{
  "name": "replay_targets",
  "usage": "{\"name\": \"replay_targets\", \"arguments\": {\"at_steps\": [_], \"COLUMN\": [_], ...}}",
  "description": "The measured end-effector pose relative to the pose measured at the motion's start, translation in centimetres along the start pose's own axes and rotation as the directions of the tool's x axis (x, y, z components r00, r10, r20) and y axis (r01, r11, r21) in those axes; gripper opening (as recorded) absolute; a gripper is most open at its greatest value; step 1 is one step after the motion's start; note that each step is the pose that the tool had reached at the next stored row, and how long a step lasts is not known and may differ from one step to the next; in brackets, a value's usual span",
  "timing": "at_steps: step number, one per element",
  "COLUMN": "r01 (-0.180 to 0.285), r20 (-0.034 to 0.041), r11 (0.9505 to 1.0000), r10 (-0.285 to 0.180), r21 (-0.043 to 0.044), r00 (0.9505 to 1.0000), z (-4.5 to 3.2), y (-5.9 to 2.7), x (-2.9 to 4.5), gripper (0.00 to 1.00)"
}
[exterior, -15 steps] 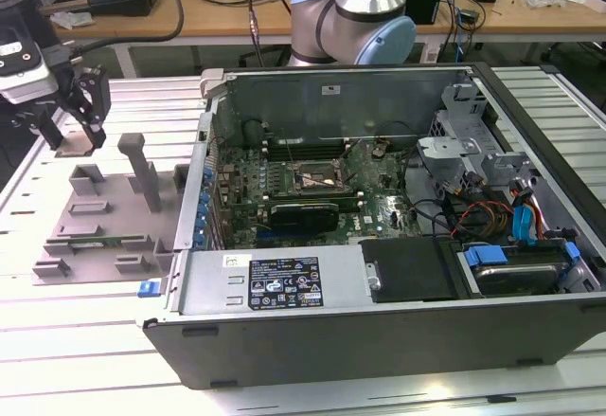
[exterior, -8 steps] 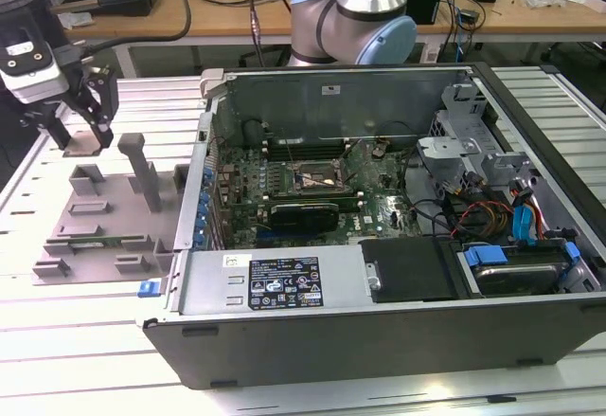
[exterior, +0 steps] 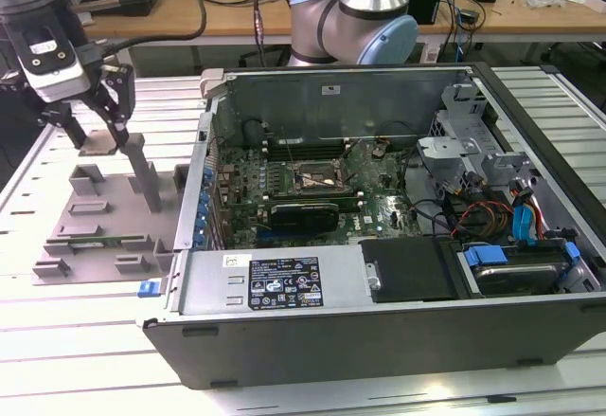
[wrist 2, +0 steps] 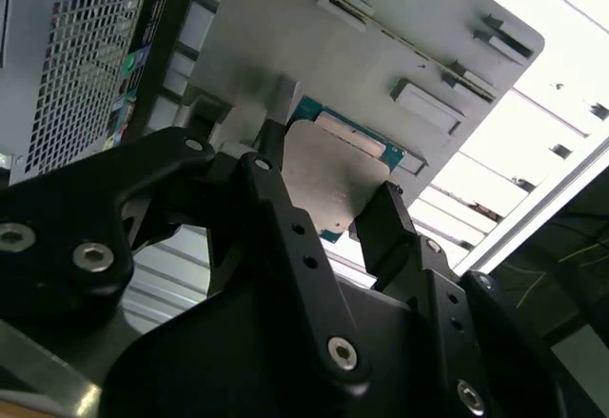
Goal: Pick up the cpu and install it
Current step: 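Pick up the cpu and move it towards the insertion slot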
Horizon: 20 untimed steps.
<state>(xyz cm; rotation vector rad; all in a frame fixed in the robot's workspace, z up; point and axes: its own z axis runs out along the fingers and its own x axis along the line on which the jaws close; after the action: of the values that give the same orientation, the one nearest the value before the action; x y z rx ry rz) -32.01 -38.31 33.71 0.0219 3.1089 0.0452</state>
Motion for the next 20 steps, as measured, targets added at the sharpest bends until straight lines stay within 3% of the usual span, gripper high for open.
{"name": "replay_targets", "arguments": {"at_steps": [5,11,15,20], "r01": [0.000,0.000,0.000,0.000], "r20": [0.0001,0.0002,0.0002,0.0003], "r11": [1.0000,1.0000,1.0000,1.0000], "r10": [0.000,0.000,0.000,0.000], "r21": [0.0000,-0.0001,-0.0005,-0.0010], "r00": [1.0000,1.0000,1.0000,1.0000], "z": [-1.72,-4.83,-5.03,-5.03], "y": [0.05,0.14,0.15,0.18], "x": [-0.08,-0.18,-0.69,-2.24], "gripper": [0.54,0.54,0.54,0.54]}}
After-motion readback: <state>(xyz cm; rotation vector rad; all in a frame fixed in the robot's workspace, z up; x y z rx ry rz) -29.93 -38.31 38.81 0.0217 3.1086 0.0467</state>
